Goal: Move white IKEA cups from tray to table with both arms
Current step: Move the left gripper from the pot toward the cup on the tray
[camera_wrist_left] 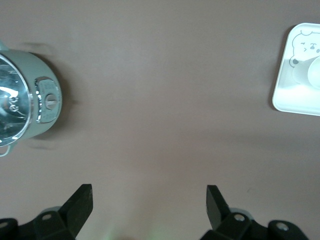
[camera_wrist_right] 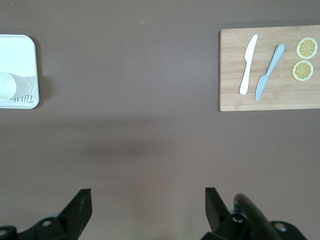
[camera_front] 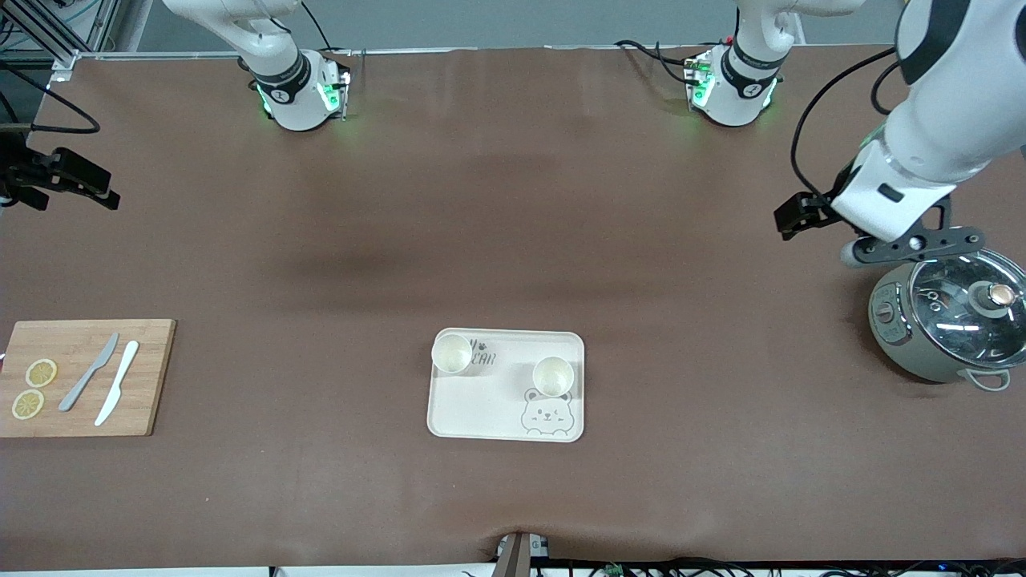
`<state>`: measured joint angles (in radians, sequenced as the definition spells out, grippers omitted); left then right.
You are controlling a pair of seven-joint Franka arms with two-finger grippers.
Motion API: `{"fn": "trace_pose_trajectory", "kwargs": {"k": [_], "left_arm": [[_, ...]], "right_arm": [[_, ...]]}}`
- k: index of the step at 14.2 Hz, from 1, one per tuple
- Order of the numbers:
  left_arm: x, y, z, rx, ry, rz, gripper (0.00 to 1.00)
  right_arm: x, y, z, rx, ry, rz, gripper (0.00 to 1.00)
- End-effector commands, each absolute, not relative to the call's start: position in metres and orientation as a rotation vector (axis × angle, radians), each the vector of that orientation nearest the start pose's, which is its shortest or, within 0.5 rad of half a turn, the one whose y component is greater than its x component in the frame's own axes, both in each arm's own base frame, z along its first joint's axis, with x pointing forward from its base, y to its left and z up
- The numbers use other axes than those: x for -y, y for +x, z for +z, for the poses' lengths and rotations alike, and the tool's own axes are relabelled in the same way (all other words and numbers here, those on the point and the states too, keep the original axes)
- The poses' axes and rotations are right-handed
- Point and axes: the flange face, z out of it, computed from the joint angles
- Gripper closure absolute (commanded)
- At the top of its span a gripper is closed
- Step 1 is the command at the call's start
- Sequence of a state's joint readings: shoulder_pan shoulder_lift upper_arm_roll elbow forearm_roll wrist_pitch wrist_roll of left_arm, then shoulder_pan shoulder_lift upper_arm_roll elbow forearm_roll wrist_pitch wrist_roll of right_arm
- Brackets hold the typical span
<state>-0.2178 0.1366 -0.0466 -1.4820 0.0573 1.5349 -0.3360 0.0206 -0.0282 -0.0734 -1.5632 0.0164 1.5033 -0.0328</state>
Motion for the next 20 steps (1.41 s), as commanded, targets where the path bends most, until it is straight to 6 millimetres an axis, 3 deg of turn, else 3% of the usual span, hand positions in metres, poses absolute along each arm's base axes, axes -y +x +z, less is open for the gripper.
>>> {"fn": "trace_pose_trajectory", "kwargs": {"k": [1,4,6,7,9,11,14,16,19,20], "left_arm": [[0.164,0.587,0.566,0.103,-3.067,0.086,0.0],[0.199,0.606,0.524,0.093,-3.114,0.071,0.0],[0.22,0.618,0.492,0.213,-3.119,0.056,0.0],[0.244,0.618,0.475,0.257,-3.12,0.051,0.0],[0.274,0.621,0.444,0.367,-3.121,0.032,0.0],[0.298,0.622,0.413,0.407,-3.124,0.021,0.0],[0.337,0.622,0.373,0.517,-3.149,-0.043,0.0],[0.359,0.623,0.348,0.627,-3.163,-0.096,0.0],[0.384,0.618,0.307,0.621,-3.17,-0.089,0.0],[0.387,0.622,0.3,0.628,-3.183,-0.111,0.07]], "right_arm": [[0.03,0.542,0.639,-0.025,-3.126,0.049,0.0],[0.034,0.551,0.625,-0.022,-3.139,0.072,0.0],[0.035,0.558,0.613,-0.022,-3.142,0.106,0.0],[0.033,0.566,0.597,-0.015,-3.144,0.152,0.0],[0.034,0.568,0.599,-0.017,-3.145,0.143,0.0],[0.034,0.576,0.584,-0.017,-3.148,0.184,0.0],[0.039,0.578,0.579,-0.031,-3.147,0.197,0.0],[0.039,0.589,0.553,-0.043,-3.126,0.259,0.0],[0.033,0.605,0.526,-0.041,-3.128,0.264,0.0],[0.032,0.611,0.516,-0.042,-3.124,0.266,0.0]]}}
